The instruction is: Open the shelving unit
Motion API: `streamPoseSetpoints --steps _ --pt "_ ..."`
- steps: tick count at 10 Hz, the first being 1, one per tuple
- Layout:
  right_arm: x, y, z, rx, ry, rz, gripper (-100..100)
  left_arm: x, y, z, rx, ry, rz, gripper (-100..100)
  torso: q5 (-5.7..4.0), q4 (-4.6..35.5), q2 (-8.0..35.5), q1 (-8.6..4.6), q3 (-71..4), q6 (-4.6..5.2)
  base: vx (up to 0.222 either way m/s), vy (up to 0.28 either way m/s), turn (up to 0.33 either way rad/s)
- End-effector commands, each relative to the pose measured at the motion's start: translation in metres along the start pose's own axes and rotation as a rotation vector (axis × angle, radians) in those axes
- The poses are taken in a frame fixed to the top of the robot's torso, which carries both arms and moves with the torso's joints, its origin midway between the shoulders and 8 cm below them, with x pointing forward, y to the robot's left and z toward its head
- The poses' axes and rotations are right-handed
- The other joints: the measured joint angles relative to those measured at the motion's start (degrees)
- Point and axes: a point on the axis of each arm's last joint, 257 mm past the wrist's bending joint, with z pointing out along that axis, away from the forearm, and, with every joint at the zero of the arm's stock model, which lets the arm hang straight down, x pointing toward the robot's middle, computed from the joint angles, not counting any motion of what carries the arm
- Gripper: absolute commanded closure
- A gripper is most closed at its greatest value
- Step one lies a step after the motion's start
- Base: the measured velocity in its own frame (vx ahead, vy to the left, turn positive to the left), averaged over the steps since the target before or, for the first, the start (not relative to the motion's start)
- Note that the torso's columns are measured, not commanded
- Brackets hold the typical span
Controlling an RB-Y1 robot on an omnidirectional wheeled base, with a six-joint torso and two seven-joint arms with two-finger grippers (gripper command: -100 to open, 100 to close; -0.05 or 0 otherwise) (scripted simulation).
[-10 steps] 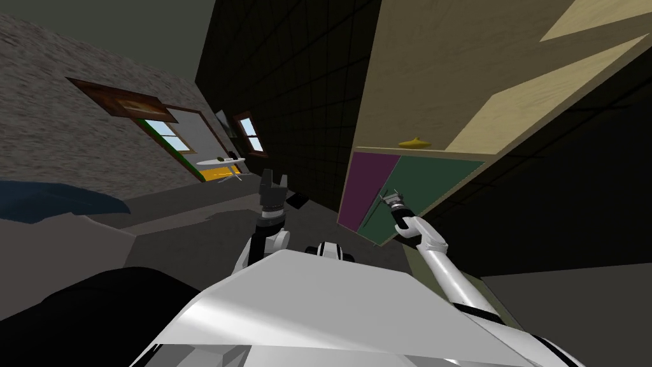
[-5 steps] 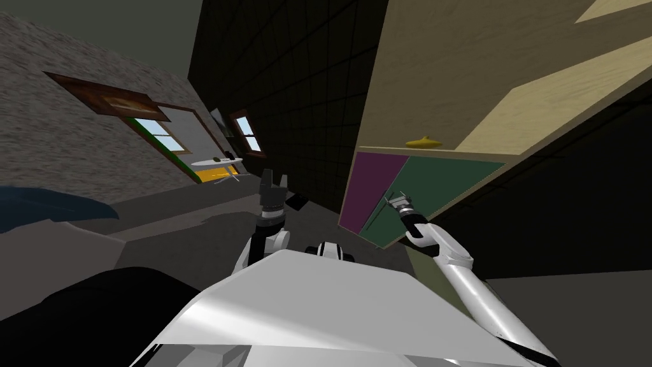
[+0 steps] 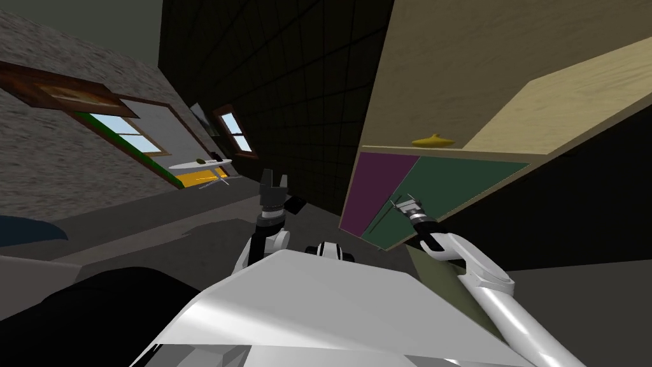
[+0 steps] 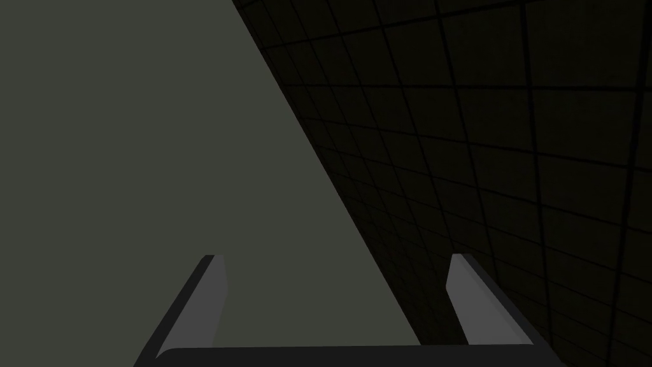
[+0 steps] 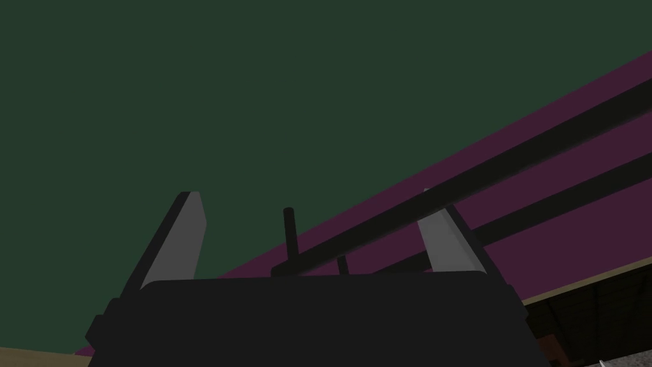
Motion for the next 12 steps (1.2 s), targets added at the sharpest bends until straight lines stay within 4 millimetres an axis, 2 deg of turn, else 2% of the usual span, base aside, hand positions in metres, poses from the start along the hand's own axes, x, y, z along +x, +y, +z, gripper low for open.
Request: streamPoseSetpoints --steps 1,2,3,4,5,6,7,8,9,10,12 --pt "-0.01 -0.02 -0.017 -0.009 -0.038 -0.022 -100 0.0 0.0 0.0 0.0 0.0 0.0 0 0.27 0.1 -0.3 0.32 -0.2 -0.03 0.162 0.121 -0.118" --pt "-0.003 -0.013 -0.027 -0.026 -0.021 -0.025 -100 0.0 0.0 0.0 0.0 0.0 0.0 0 0.25 0.0 -0.2 0.51 -0.2 -0.21 0.074 0.026 -0.02" --pt "-0.022 -0.029 -0.033 -0.038 -0.079 -0.036 -100 0.0 0.0 0.0 0.0 0.0 0.0 0 0.06 -0.1 0.0 0.42 0.0 -0.37 0.125 0.093 -0.121" --pt "-0.026 -0.022 -0.042 -0.055 -0.085 -0.04 -100 0.0 0.0 0.0 0.0 0.0 0.0 0 0.09 -0.1 -0.1 0.72 -0.1 -0.29 0.144 0.119 -0.08" --pt "-0.013 -0.015 -0.051 -0.072 -0.057 -0.041 -100 0.0 0.0 0.0 0.0 0.0 0.0 0 0.11 -0.1 -0.1 0.8 -0.1 -0.29 0.079 0.042 -0.035" --pt "-0.017 -0.026 -0.045 -0.05 -0.063 -0.044 -100 0.0 0.0 0.0 0.0 0.0 0.0 0 -0.09 -0.3 0.0 0.7 0.0 -0.51 0.02 0.005 -0.021" --pt "0.0 -0.005 -0.037 -0.045 -0.015 -0.029 100 0.0 0.0 0.0 0.0 0.0 0.0 0 -0.08 -0.2 0.0 0.58 0.0 -0.46 -0.123 -0.145 0.188" --pt "0.001 -0.01 -0.03 -0.033 -0.013 -0.026 100 0.0 0.0 0.0 0.0 0.0 0.0 0 -0.28 -0.2 0.1 0.06 0.1 -0.6 -0.213 -0.145 0.187" --pt "0.003 -0.01 -0.03 -0.033 -0.01 -0.025 100 0.0 0.0 0.0 0.0 0.0 0.0 0 -0.22 -0.1 0.1 -0.05 0.1 -0.03 -0.103 -0.04 0.047" --pt "0.008 0.005 -0.02 -0.019 0.02 -0.015 100 0.0 0.0 0.0 0.0 0.0 0.0 0 -0.21 -0.3 -0.1 0.11 0.0 0.37 -0.142 -0.095 0.092" --pt "0.008 -0.004 -0.006 0.003 0.02 -0.009 100 0.0 0.0 0.0 0.0 0.0 0.0 0 -0.45 -0.3 -0.2 -0.54 -0.1 0.36 -0.105 -0.07 0.063"
